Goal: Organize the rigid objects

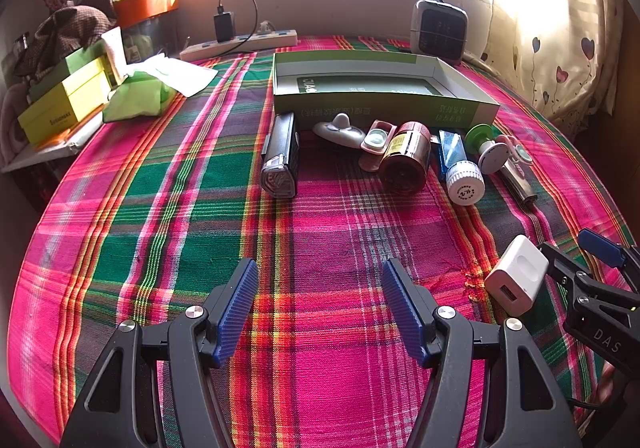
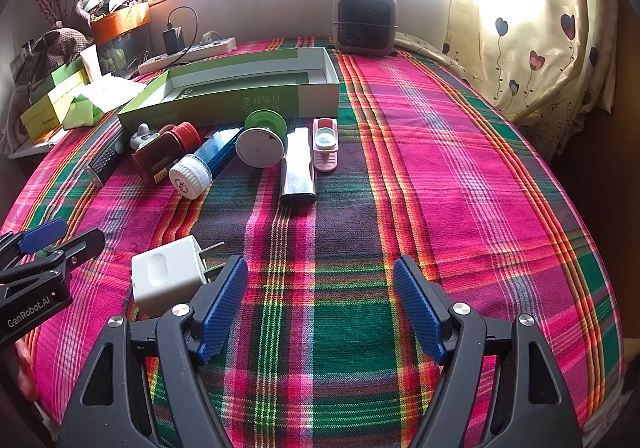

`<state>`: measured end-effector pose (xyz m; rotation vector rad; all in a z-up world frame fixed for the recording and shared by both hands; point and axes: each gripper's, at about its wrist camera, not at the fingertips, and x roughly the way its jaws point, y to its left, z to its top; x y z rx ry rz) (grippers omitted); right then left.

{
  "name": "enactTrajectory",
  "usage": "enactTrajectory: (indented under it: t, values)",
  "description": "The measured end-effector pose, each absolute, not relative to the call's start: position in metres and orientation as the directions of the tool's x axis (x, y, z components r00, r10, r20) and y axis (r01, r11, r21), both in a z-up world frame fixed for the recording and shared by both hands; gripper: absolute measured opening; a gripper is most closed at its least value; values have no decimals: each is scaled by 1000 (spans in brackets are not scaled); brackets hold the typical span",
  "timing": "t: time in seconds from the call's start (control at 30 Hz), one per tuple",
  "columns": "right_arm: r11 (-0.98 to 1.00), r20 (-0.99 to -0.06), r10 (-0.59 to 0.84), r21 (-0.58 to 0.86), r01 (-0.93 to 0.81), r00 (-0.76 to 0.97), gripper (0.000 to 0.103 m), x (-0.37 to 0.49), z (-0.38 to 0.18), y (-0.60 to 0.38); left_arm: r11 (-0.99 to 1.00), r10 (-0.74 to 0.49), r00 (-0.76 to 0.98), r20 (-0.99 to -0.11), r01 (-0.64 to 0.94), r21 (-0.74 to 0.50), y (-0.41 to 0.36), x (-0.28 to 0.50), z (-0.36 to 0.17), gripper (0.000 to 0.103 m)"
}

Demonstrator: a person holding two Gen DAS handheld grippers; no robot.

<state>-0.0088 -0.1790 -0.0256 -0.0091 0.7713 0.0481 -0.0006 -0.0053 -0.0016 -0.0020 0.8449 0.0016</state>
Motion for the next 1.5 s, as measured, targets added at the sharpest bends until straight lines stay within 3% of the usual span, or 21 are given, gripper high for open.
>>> enactTrajectory:
  t: [0.53, 0.67, 0.87, 1.5]
  values:
    - [997, -700, 45, 82, 17, 713, 75, -22, -16, -187, 997, -65, 650, -757, 66, -30, 6, 0, 0, 64]
    - [989, -671, 116, 146, -23, 733, 75, -25, -3, -178, 995, -96, 648, -756, 68, -68, 16, -2, 1, 64]
    - [985, -684, 173, 116, -129, 709, 75, -22, -3, -133, 998, -57, 646, -761, 26, -53, 32, -5, 1, 64]
    - [999, -728, 30, 44, 3, 685, 75, -23, -21, -150, 998, -61, 647, -760, 24, -60, 38, -1, 2, 64]
